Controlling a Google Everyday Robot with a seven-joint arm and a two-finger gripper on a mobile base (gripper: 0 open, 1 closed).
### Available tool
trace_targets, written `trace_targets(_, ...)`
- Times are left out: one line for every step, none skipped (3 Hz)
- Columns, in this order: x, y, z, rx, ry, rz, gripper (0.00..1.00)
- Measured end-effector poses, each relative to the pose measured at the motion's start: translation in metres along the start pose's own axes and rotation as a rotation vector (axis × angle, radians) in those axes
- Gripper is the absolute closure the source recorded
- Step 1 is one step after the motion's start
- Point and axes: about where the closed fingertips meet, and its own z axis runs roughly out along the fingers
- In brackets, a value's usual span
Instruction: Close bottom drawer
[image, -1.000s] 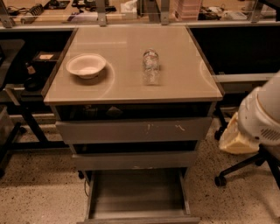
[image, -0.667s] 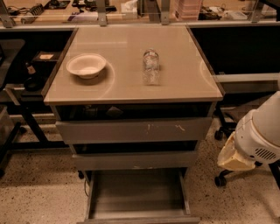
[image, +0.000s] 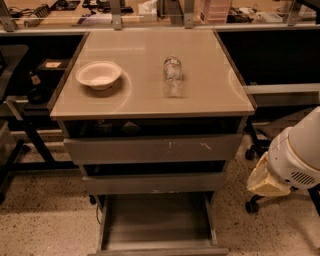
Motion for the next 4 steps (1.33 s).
trace_targets(0.013,0.019,0.052,-0.082,-0.091,0.048,1.00)
trace_targets(0.027,0.038,0.116,-0.166,-0.142,0.115,1.00)
trace_targets(0.038,0.051,0.165,-0.212,-0.152,0.165,1.00)
trace_targets(0.038,0.051,0.165,-0.212,-0.152,0.165,1.00)
